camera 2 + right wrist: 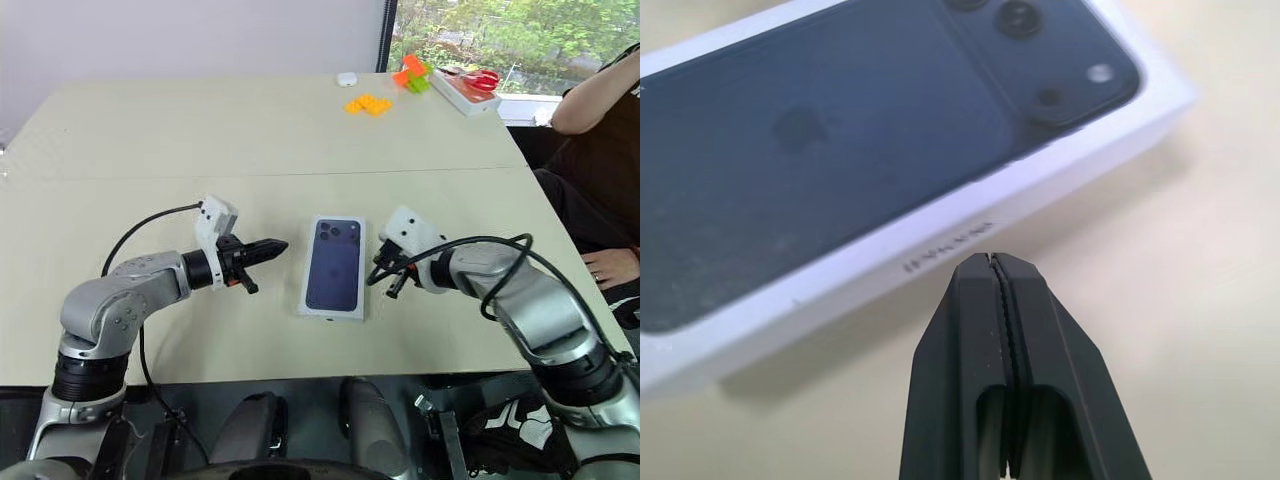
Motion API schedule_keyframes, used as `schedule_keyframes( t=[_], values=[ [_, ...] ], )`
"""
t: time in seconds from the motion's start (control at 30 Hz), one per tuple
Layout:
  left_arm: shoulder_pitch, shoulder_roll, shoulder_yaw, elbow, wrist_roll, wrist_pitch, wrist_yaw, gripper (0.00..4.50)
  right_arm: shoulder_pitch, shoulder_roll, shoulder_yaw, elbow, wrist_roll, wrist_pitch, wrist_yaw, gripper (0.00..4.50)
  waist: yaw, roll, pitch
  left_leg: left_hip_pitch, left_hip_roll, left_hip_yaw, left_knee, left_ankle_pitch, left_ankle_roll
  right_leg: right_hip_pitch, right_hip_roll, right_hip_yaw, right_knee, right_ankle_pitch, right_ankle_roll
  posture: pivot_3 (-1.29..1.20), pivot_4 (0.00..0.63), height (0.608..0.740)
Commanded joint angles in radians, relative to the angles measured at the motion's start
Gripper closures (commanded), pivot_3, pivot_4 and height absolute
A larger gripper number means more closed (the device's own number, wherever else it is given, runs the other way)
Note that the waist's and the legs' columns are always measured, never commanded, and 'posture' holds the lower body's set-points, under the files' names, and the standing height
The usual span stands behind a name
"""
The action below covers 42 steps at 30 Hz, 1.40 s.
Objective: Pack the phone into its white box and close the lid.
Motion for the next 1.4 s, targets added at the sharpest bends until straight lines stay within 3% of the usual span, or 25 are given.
schedule_keyframes(
  t=[0.03, 0.13, 0.33, 0.5, 0.7, 0.87, 1.0, 1.23, 1.4],
  values=[
    [-0.094, -0.048, 0.004, 0.040, 0.012, -0.044, 0.051, 4.50, 0.029, -0.023, -0.083, -0.070, 0.057, -0.068, 0.066, 4.47, 0.000, 0.000, 0.000, 0.000, 0.000, 0.000, 0.000, 0.000, 0.000, 0.000, 0.000, 0.000, 0.000, 0.000, 0.000, 0.00, 0.150, 0.740],
    [-0.169, -0.092, -0.064, 0.091, 0.065, -0.070, 0.083, 4.50, 0.051, -0.007, -0.100, -0.122, 0.122, -0.060, 0.095, 4.47, -0.002, 0.000, 0.000, 0.000, -0.001, 0.001, 0.000, 0.000, 0.000, 0.001, -0.001, 0.000, -0.001, 0.000, 0.000, 0.00, 0.150, 0.740],
    [-0.316, -0.169, -0.249, 0.335, 0.241, -0.086, 0.150, 4.50, 0.067, 0.067, 0.037, -0.177, 0.121, 0.022, 0.007, 4.47, -0.009, 0.000, 0.000, 0.000, -0.002, 0.000, 0.000, 0.000, 0.000, 0.006, -0.001, 0.000, -0.001, 0.000, 0.001, 0.00, 0.150, 0.740],
    [-0.329, -0.148, -0.369, 0.386, 0.303, -0.017, 0.110, 4.50, 0.068, 0.075, 0.098, -0.157, 0.106, 0.107, -0.057, 4.47, -0.006, 0.000, 0.000, 0.000, -0.001, -0.001, -0.001, 0.000, 0.000, 0.006, 0.000, 0.000, 0.000, 0.000, 0.000, 0.00, 0.150, 0.740],
    [-0.292, -0.130, -0.428, 0.399, 0.363, 0.006, 0.109, 4.50, 0.075, 0.045, 0.137, -0.134, 0.082, 0.123, -0.080, 4.47, -0.004, 0.000, -0.006, 0.001, -0.001, -0.001, -0.001, 0.000, 0.000, 0.008, 0.000, 0.000, -0.001, -0.001, 0.000, 0.00, 0.150, 0.740],
    [-0.241, -0.160, -0.308, 0.327, 0.329, -0.101, 0.112, 4.50, 0.068, 0.059, 0.107, -0.128, 0.073, 0.072, -0.092, 4.47, -0.007, 0.001, -0.014, 0.002, -0.001, -0.001, -0.001, 0.000, 0.000, 0.008, 0.000, 0.000, -0.001, -0.002, -0.002, 0.00, 0.150, 0.740],
    [-0.146, -0.133, -0.094, 0.161, 0.282, -0.253, 0.135, 4.50, 0.050, 0.156, -0.067, -0.048, 0.061, -0.069, -0.171, 4.47, -0.012, 0.000, -0.013, 0.001, 0.000, 0.000, -0.001, 0.000, 0.000, 0.006, 0.000, 0.000, -0.001, -0.002, -0.001, 0.00, 0.150, 0.740],
    [0.078, 0.056, 0.200, 0.097, 0.281, -0.329, 0.145, 4.50, 0.022, 0.179, -0.184, 0.186, -0.011, -0.209, -0.217, 4.47, -0.010, 0.001, -0.013, 0.001, 0.002, 0.001, -0.002, 0.000, 0.000, 0.005, 0.002, 0.001, -0.001, 0.000, 0.000, 0.00, 0.150, 0.740],
    [0.304, 0.140, 0.398, 0.102, 0.284, -0.463, 0.124, 4.50, -0.023, 0.222, -0.244, 0.380, -0.009, -0.314, -0.210, 4.47, -0.008, 0.001, -0.013, 0.002, 0.002, 0.002, -0.002, 0.000, 0.000, 0.004, 0.000, 0.001, -0.002, -0.002, -0.003, 0.00, 0.150, 0.740]
  ],
)
